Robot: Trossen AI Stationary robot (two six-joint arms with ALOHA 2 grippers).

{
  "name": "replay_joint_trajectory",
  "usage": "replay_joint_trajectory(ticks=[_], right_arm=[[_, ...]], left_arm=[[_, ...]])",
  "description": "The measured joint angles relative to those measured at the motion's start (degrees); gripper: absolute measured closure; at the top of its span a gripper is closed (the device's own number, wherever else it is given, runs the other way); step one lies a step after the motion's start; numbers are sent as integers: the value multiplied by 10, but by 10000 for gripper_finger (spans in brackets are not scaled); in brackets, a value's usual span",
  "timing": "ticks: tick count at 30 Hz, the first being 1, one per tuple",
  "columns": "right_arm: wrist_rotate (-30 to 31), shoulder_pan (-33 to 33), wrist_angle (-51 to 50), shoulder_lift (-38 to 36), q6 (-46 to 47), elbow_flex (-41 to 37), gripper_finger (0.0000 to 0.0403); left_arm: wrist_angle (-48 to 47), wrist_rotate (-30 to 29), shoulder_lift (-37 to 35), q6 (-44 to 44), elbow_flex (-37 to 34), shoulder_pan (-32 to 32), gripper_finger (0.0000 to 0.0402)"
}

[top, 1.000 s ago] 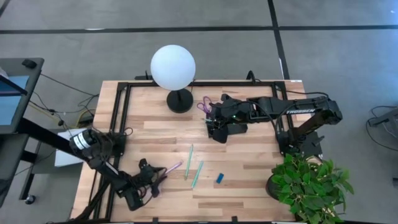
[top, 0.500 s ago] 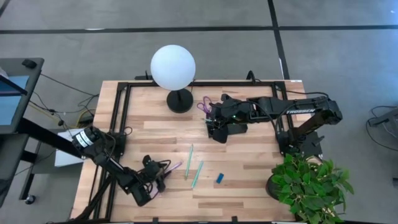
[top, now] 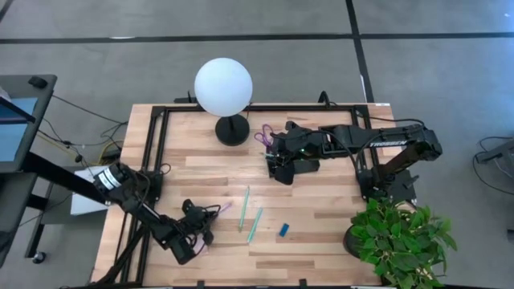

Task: Pick and place office supplies into organizer
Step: Put the purple pen into the black desk organizer

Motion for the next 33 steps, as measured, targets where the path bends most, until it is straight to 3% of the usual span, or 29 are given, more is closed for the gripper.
replay_joint_trajectory(ticks=[9, 18, 21, 27, 33], right_arm=[[2, 0, 47, 0, 0, 0, 265], [3, 4, -7, -5, 10, 0, 267], [2, 13, -53, -5, 46, 0, 266], [23, 53, -95, -5, 90, 0, 269], [117, 95, -146, -10, 131, 0, 269]], left_arm=[[-1, 42, -68, 41, -2, 30, 378], [1, 95, -184, 268, -1, 130, 379], [-9, 140, -240, 367, 7, 184, 379], [-96, 228, -317, 581, 100, 304, 379], [-209, 273, -300, 757, 256, 408, 379]])
